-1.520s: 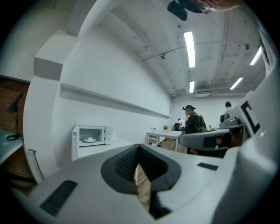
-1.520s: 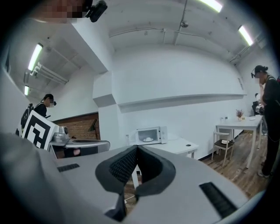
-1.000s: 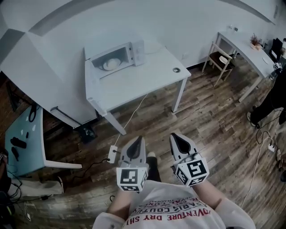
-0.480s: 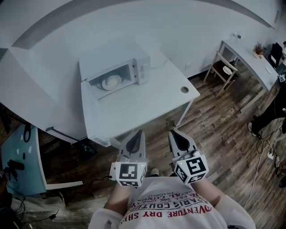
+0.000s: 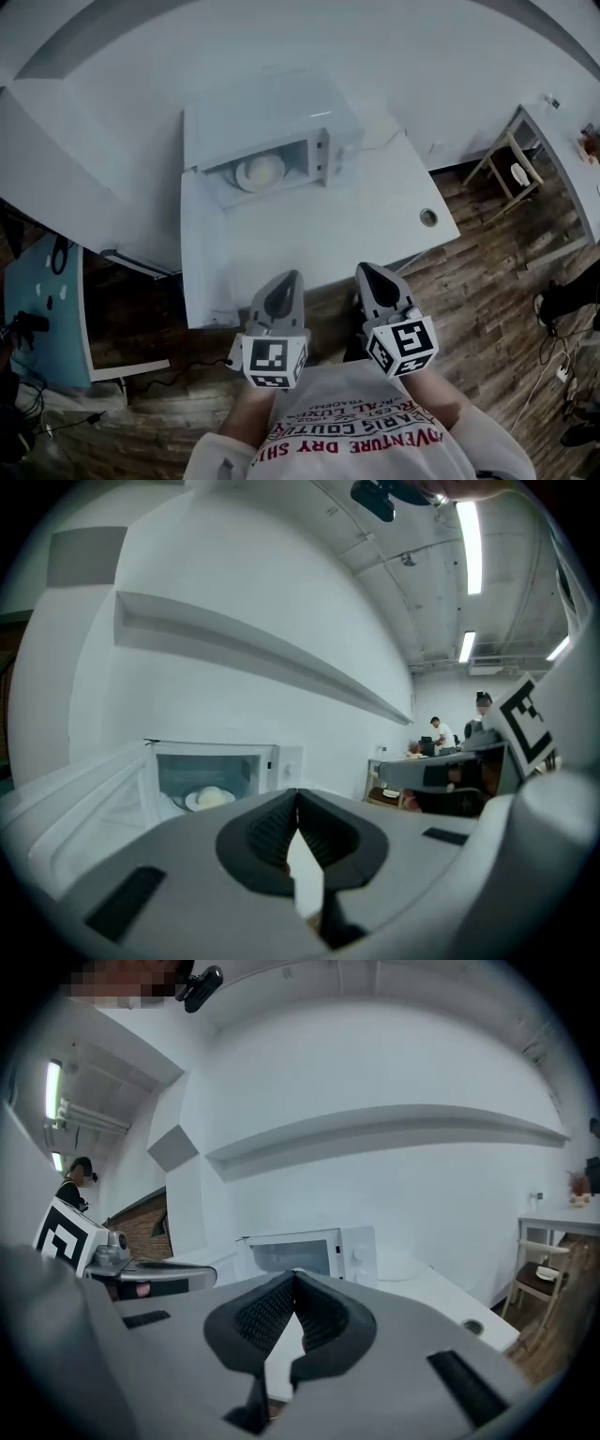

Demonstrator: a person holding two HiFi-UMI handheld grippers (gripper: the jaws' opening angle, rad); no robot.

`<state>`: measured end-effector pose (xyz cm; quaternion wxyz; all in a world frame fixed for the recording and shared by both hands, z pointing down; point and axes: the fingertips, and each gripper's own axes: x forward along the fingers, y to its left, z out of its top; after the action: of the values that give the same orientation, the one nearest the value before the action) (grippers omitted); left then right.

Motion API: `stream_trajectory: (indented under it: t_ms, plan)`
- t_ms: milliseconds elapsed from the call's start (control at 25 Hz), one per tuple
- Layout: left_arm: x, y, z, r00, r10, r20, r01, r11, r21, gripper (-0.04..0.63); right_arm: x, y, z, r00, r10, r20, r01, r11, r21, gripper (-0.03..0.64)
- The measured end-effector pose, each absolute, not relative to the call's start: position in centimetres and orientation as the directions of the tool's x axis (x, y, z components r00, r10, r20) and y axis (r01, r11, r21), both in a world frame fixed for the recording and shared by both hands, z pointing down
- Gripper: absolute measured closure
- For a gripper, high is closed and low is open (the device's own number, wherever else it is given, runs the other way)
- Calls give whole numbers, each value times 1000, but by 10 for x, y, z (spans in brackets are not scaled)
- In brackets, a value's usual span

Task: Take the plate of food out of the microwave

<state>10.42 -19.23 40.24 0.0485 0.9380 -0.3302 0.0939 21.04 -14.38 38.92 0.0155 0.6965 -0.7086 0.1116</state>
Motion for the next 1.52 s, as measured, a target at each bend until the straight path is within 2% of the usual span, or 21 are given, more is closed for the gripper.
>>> stream_trajectory:
  t_ms: [240,400,600,720,1080,1240,1440,1520]
  plan:
    - [139,-264,404,660,-717,224,-740,-673,24,589,243,-227,397,-181,-958,223,-978,150,-147,604]
    - [169,-307,400,583,-779,230,-793,-607,-45,589,274,-278,400,-277,-927,254,-956,240,-168,604]
    - [192,-350,415,495,-832,250,-865,-499,53,589,305,-330,413,-370,-883,288,-925,323,-199,604]
    - [195,-363,434,438,-852,285,-898,-428,101,589,310,-354,424,-411,-857,312,-911,378,-162,604]
    - [160,-395,489,271,-882,385,-962,-250,106,589,282,-393,455,-488,-792,367,-871,466,-153,604]
    - [140,-419,506,216,-895,389,-966,-139,216,588,272,-410,465,-488,-789,372,-871,465,-156,604]
    - [145,-441,532,386,-839,382,-861,-179,476,583,261,-427,481,-470,-795,384,-880,454,-137,604]
    - [142,-450,546,427,-814,395,-802,-140,580,510,258,-431,488,-462,-793,398,-884,447,-136,604]
